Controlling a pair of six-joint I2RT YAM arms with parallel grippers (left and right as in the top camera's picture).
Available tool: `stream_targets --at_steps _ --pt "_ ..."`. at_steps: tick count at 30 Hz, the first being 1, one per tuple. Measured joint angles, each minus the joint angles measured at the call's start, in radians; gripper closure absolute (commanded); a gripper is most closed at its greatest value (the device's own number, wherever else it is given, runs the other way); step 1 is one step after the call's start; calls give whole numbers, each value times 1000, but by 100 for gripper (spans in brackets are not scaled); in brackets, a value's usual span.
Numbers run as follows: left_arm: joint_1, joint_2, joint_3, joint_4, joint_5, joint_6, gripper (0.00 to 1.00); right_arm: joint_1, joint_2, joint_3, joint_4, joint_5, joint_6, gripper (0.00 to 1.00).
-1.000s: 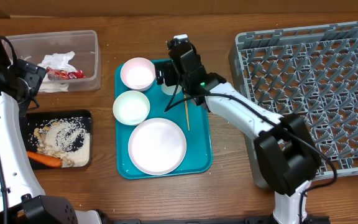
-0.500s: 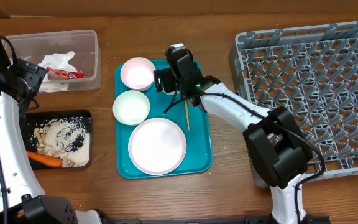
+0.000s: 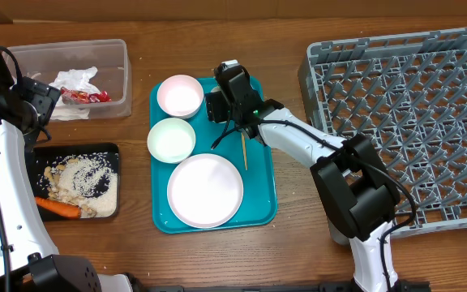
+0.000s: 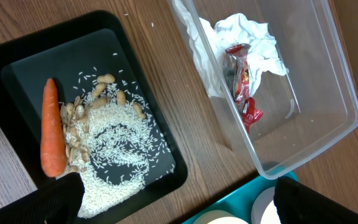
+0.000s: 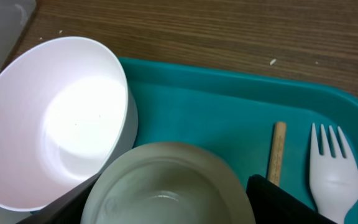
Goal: Sort waste into correct bins and load items into the dishwasher rack
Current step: 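Carry the white cup right and place it upside down in the rack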
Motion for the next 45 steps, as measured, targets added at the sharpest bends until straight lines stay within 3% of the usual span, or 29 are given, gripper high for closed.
stream_targets --at_steps 1,3,8,12,18,23,28,29,33,40,45 --pt "0 0 0 0 0 0 0 0 0 2 -1 0 3 51" --pt "0 0 0 0 0 0 0 -1 -11 3 -11 1 -4 53" --pt "0 0 0 0 0 0 0 -23 -119 3 -80 51 -1 49" --pt "0 0 0 0 0 0 0 -111 -334 5 -154 166 -1 45" --pt "0 0 0 0 0 0 0 -406 -561 23 -283 252 -3 41" --pt "0 0 0 0 0 0 0 -655 -565 27 -452 277 -3 39" --pt "0 0 0 0 0 0 0 -785 -506 26 -502 228 -6 22" --pt "0 0 0 0 0 0 0 -808 -486 24 -504 213 -5 14" --pt "0 0 0 0 0 0 0 -831 -439 18 -518 186 0 1" --pt "0 0 0 0 0 0 0 -811 -434 18 -548 163 -1 0" --pt "0 0 0 0 0 0 0 -733 -504 18 -555 -31 -1 0"
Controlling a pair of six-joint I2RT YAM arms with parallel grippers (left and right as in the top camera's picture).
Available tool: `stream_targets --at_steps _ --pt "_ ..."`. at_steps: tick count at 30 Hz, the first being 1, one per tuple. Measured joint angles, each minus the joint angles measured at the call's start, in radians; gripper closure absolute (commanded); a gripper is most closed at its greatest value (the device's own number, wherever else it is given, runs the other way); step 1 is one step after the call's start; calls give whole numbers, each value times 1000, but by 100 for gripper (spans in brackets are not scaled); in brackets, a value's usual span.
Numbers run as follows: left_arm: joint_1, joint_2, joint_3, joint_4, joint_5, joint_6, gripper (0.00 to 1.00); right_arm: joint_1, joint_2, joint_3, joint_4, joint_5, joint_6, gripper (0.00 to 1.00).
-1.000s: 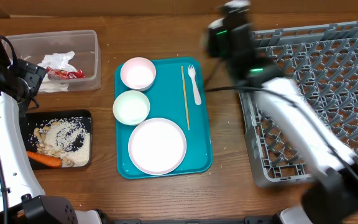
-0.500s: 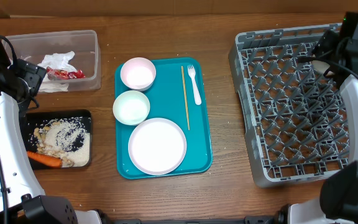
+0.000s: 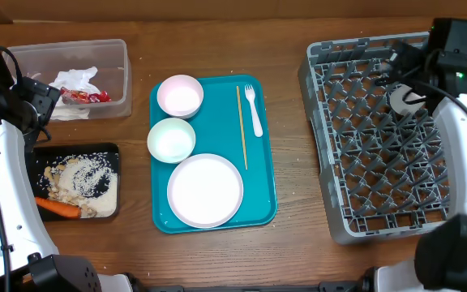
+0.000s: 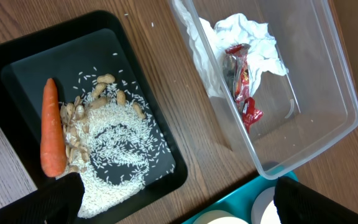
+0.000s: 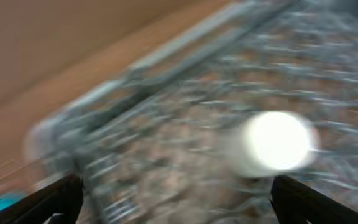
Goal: Sort waste into correct bins and load items into the dishwasher rack
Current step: 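Carry the white cup right and place it upside down in the rack, then reach the right gripper to the white plate and grip its rim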
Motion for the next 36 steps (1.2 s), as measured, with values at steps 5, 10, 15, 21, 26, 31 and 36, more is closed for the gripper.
stream_targets --at_steps 5,10,15,21,26,31,36 --pt "0 0 0 0 0 0 0 261 -80 3 35 -384 1 0" --pt "0 0 0 0 0 0 0 644 19 -4 39 -301 -1 0" --pt "0 0 0 0 0 0 0 809 222 -12 40 -253 70 0" --pt "0 0 0 0 0 0 0 879 360 -32 -60 -241 114 0" --pt "0 0 0 0 0 0 0 873 360 -34 -187 -206 104 0" --pt "0 0 0 0 0 0 0 871 360 -58 -204 -191 71 9" --pt "0 0 0 0 0 0 0 871 361 -126 -192 -206 72 48"
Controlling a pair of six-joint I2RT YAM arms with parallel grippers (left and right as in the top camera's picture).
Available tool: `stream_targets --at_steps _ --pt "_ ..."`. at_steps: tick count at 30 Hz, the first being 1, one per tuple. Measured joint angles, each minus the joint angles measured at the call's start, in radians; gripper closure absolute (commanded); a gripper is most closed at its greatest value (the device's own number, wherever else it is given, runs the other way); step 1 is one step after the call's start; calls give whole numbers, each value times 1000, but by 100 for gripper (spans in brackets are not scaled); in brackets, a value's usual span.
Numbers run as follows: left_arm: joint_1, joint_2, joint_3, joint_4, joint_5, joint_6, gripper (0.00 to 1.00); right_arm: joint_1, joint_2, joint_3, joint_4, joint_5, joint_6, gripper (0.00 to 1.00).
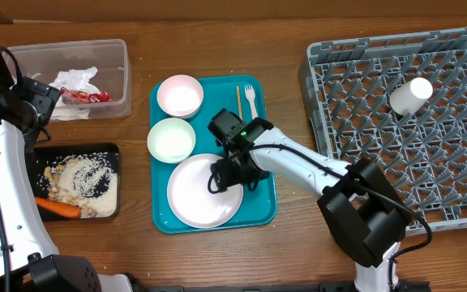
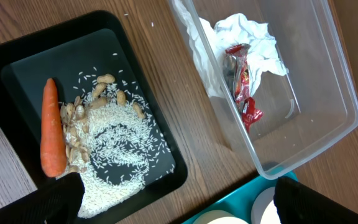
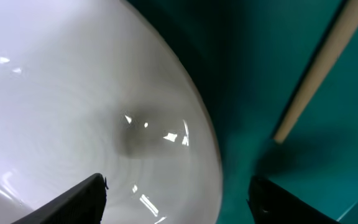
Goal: Sort waste into correct bins and load items into the dishwasher rack
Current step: 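Reach the right gripper to the white plate and grip its rim, then lift the white plate and place it upright in the rack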
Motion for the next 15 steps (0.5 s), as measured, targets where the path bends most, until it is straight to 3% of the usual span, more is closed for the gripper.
stream_targets --at_steps 1,2,7,12,15 --pt "0 0 0 0 0 0 0 0 0 -8 -4 -2 8 63" --pt "0 0 0 0 0 0 0 0 0 -8 -2 -2 18 72" --pt "0 0 0 0 0 0 0 0 0 -8 -2 -5 43 95" --pt "0 0 0 0 0 0 0 -9 -6 27 -77 0 63 96" --pt "0 0 0 0 0 0 0 -43 -62 81 -225 73 61 96"
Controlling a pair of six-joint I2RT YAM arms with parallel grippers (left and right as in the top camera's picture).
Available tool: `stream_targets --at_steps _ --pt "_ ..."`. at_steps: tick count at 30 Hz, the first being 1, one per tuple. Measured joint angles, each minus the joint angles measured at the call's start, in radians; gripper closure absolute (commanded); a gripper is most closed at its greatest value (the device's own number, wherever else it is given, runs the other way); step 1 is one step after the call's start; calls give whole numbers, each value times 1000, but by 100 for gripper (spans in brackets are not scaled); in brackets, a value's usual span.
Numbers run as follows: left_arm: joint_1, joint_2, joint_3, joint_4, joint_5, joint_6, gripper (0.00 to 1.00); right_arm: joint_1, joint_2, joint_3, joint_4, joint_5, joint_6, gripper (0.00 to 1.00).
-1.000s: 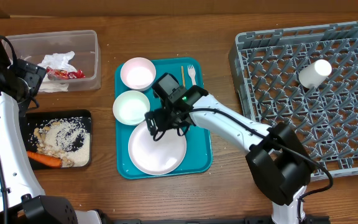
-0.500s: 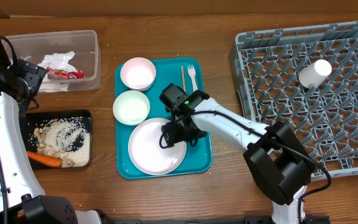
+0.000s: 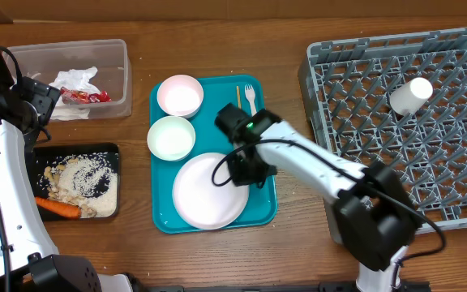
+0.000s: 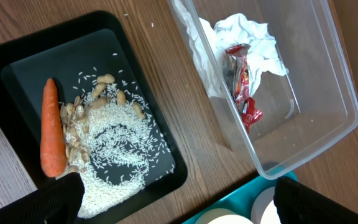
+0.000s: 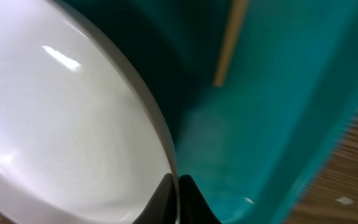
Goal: Sort waste into correct bins and load items into the dishwasher rack
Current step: 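Lift the white plate and place it upright in the rack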
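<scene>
On the teal tray (image 3: 262,203) lies a white plate (image 3: 205,195). My right gripper (image 3: 235,169) is shut on its right rim; in the right wrist view the gripper (image 5: 178,186) has its fingertips pinching the plate (image 5: 61,124) edge, shadow beneath it. A chopstick (image 3: 240,122) and white fork (image 3: 250,97) lie beside it on the tray. A white cup (image 3: 409,95) lies in the grey dishwasher rack (image 3: 396,162). My left gripper (image 4: 173,208) hangs open over the table's left side, holding nothing.
Two white bowls (image 3: 179,96) (image 3: 171,139) sit on the tray's left half. A black tray (image 4: 42,56) holds rice, peanuts and a carrot (image 4: 53,127). The clear bin (image 4: 328,93) holds tissue and a red wrapper.
My right gripper, open at the plate's right edge before, is now shut on the rim. The plate has shifted slightly to the right. The left arm has not moved.
My right gripper was at the tray's top beside the bowls with a cup between its fingers. Then it was over the rack with the cup. Then the cup lay in the rack and the gripper stood open at the plate, now gripped.
</scene>
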Motion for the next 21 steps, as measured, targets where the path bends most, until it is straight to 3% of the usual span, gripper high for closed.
stream_targets --at_steps 4,10,16,21 --pt "0 0 0 0 0 0 0 -80 -82 59 -118 100 0 96" --pt "0 0 0 0 0 0 0 -359 -247 153 -186 282 -3 96" --pt "0 0 0 0 0 0 0 -625 -337 193 -50 447 -80 96" --pt "0 0 0 0 0 0 0 -674 -333 193 60 549 -180 96"
